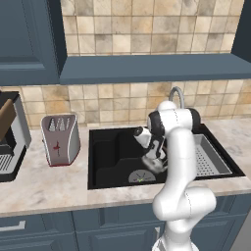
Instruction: Open the cabinet, pick the kettle from the cabinet, and place it in the sink.
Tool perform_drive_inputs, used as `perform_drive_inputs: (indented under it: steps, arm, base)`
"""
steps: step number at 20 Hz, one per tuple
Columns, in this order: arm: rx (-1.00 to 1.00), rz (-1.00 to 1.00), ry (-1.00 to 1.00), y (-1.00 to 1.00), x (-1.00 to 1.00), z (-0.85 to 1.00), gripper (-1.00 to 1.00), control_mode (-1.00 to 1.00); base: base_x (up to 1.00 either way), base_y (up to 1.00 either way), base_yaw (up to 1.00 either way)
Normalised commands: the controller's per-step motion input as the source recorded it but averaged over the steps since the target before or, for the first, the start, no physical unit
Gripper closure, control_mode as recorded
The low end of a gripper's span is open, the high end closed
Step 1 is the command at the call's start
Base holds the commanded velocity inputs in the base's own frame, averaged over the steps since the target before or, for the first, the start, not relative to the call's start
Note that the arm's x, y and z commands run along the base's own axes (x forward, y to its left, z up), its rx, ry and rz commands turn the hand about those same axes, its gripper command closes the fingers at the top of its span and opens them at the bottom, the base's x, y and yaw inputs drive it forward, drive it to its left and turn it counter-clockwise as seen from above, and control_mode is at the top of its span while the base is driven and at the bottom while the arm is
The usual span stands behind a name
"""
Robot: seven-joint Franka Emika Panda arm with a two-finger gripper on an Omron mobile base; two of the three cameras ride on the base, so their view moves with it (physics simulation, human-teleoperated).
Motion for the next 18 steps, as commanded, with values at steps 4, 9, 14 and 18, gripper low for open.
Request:
perform_drive_inputs:
  steps: [4, 9, 14, 18]
  arm:
    - [0.01, -0.06, -0.14, 0.06, -0.14, -0.50, 1.00, -1.00]
    - [0.00, -0.07, -0.15, 0.09, -0.20, -0.51, 1.00, -1.00]
    - [0.00, -0.05, -0.13, 0.19, -0.27, -0.54, 1.00, -1.00]
    - [0.00, -0.05, -0.13, 0.27, -0.29, -0.55, 1.00, -1.00]
  base:
    - [0.00, 0.00, 0.00]
    - [0.00, 0.00, 0.00]
    - [0.00, 0.00, 0.00]
    - [0.00, 0.00, 0.00]
